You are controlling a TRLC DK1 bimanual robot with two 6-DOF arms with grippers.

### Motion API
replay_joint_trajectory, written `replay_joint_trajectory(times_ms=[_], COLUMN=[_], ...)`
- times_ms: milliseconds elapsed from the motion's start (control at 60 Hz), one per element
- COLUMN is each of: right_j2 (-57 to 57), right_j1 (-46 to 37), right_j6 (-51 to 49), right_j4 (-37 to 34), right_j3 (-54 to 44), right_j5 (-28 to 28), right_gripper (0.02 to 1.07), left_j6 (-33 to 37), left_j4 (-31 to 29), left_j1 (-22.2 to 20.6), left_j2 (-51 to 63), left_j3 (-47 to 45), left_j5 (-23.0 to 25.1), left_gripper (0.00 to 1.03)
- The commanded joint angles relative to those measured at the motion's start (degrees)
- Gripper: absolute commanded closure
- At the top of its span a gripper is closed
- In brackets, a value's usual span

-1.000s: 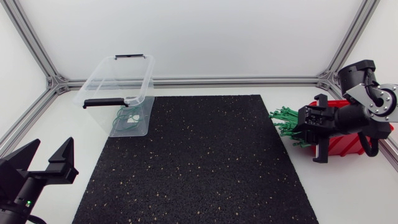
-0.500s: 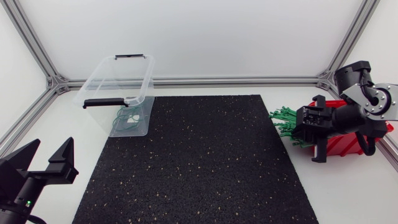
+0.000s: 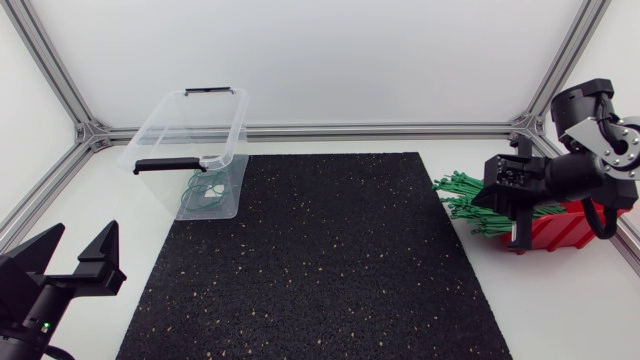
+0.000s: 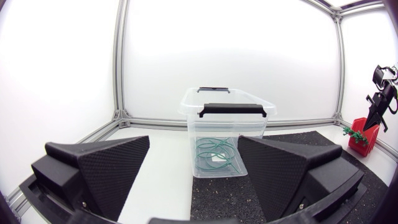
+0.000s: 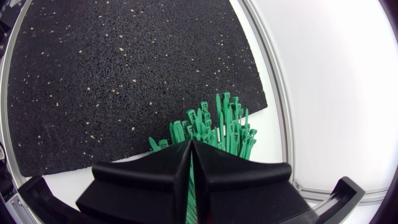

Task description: Take a green cable tie from the red box, thread the tail through the head to close it, then place it in the transparent bin on the left.

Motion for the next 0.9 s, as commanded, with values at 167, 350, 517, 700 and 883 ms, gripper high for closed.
replay_joint_trajectory(times_ms=[167, 350, 517, 700, 883], right_j2=[-4.8, -7.8, -10.0, -12.1, -14.1], right_j1=[-1.2, -1.9, -3.4, -3.4, -2.7], right_j6=[0.8, 2.6, 5.2, 9.4, 15.7], right_j4=[-4.8, -8.2, -10.2, -14.3, -18.1], right_j3=[4.0, 8.0, 12.5, 18.2, 25.1], right_j5=[-2.0, -4.8, -7.6, -10.0, -13.0], right_gripper=[1.01, 1.01, 1.01, 1.01, 1.01], left_j6=[-0.8, -0.8, -0.8, -0.9, -0.8], left_j4=[-0.9, -0.9, -0.9, -0.9, -0.9], left_j1=[0.2, 0.3, 0.2, 0.2, 0.2], left_j2=[-0.5, -0.5, -0.5, -0.5, -0.5], left_j3=[-2.3, -2.3, -2.3, -2.3, -2.3], left_j5=[-0.4, -0.4, -0.4, -0.5, -0.4], left_gripper=[0.04, 0.04, 0.04, 0.04, 0.04])
